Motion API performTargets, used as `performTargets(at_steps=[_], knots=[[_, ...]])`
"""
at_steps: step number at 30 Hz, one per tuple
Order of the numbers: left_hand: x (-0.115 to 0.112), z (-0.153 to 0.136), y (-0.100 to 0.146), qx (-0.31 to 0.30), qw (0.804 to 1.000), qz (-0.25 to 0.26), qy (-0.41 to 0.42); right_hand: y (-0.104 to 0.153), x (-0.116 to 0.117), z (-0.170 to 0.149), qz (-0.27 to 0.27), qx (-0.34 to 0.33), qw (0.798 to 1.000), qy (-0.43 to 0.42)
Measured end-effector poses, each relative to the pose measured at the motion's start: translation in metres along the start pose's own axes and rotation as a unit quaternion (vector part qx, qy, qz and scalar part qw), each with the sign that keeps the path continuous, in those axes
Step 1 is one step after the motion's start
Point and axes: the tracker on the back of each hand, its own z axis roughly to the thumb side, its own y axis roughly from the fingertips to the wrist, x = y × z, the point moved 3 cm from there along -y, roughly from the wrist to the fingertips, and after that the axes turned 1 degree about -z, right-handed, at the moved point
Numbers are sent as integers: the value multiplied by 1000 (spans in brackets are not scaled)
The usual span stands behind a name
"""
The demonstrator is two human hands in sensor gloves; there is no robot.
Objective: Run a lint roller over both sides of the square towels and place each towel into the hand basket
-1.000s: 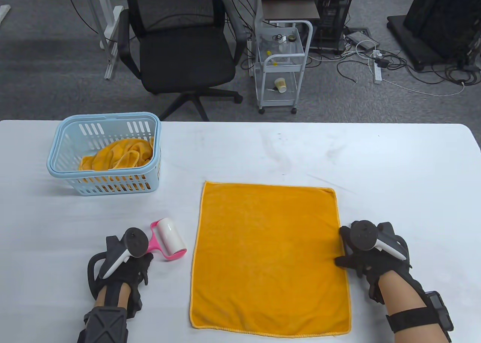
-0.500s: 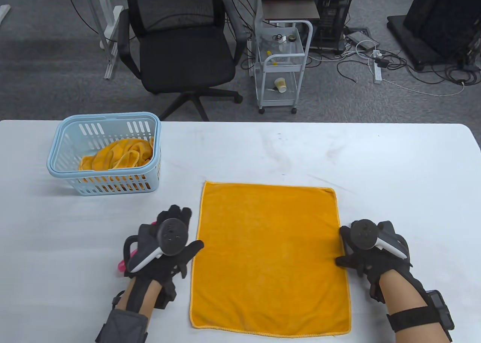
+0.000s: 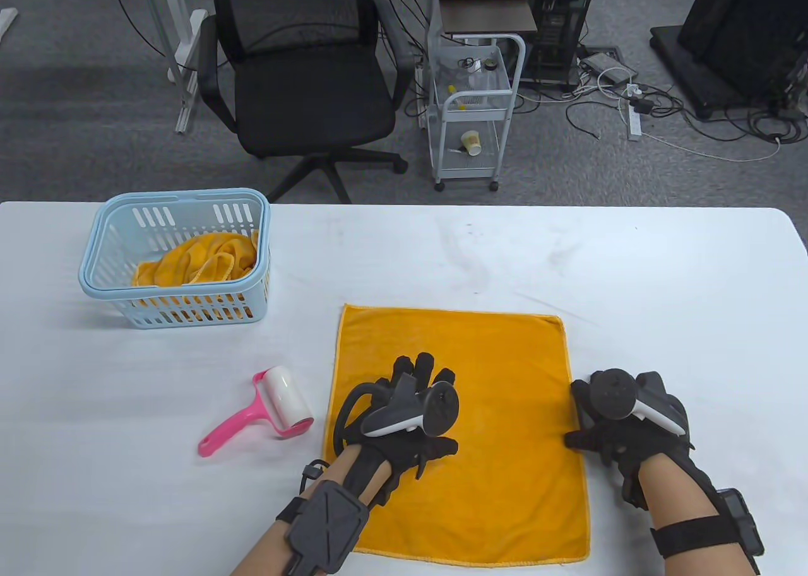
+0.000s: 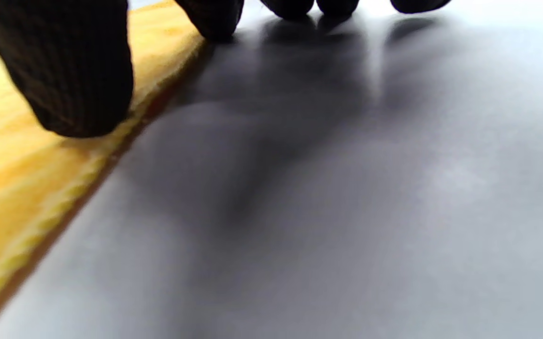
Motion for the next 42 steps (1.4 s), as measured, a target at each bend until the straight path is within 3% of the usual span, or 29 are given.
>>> performTargets(at_steps=[7,13,18,23,26,29,36,42], knots=[[-39,-13,-26,15,996,-92,-2,0,-1,-2,1,-2,1000,-4],[-24,-23,-24,26,1000,-3,11,1,-1,-4,0,-2,1000,-11],[-11,-34,-20,31,998,12,47,1,-1,-4,2,-4,1000,-8],[44,-62,9,32,987,88,133,1,-1,-4,4,-4,1000,-9],[85,-90,33,42,970,152,187,1,-1,-4,5,-4,1000,-12],[125,-126,61,62,940,228,245,2,0,-4,5,-4,1000,-11],[207,-214,136,143,848,414,299,2,1,-4,7,-4,1000,-12],[235,-271,179,243,781,517,255,2,2,-3,9,-5,1000,-11]])
